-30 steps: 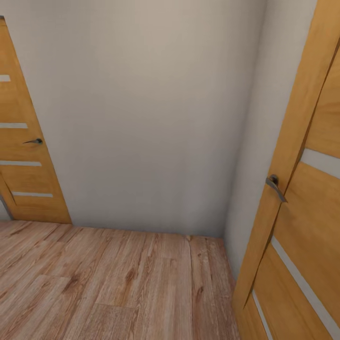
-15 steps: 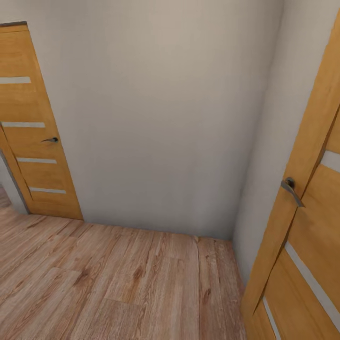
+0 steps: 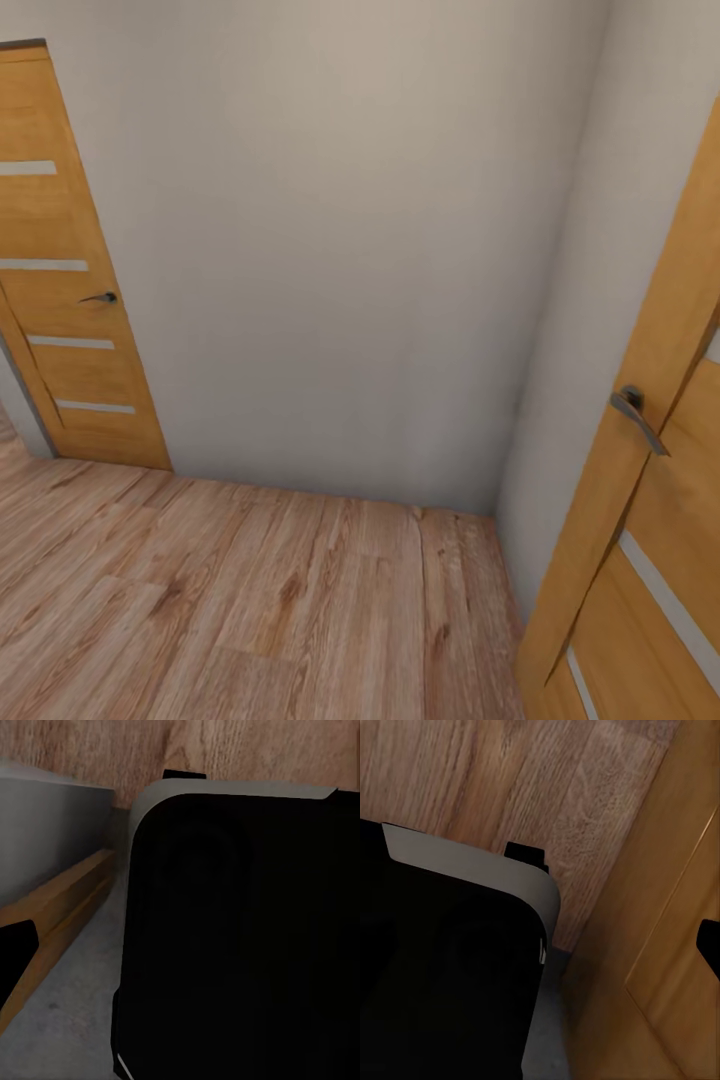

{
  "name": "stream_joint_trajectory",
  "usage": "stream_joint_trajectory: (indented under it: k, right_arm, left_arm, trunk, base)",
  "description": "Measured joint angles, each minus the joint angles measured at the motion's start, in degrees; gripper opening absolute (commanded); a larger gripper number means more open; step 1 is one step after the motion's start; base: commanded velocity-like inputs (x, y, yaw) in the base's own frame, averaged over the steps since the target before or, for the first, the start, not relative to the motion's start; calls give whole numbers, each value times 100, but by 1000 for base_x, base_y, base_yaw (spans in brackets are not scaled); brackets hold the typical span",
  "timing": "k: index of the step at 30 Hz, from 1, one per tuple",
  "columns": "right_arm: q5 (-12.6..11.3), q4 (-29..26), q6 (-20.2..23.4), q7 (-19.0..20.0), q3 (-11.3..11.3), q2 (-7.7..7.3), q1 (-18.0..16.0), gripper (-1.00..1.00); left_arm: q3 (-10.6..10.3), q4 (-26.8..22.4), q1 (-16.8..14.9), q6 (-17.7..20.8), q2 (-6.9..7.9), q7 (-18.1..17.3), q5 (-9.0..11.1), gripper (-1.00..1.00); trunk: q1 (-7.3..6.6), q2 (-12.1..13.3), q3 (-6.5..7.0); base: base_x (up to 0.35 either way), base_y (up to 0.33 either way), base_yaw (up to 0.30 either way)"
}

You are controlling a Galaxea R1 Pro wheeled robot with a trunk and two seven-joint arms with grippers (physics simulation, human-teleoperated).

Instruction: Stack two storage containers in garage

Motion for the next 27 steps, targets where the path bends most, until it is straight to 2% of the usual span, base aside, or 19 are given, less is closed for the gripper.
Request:
stream_joint_trajectory:
  k: [10,27]
  right_arm:
    - [0,0,0,0,0,0,0,100]
    - [0,0,-3,0,0,0,0,100]
  left_arm:
    - [4,0,0,4,0,2,0,100]
    - [1,0,0,9,0,2,0,100]
  trunk:
    - [0,0,0]
    - [-3,0,0]
  base:
    - [43,0,0]
    - [310,0,0]
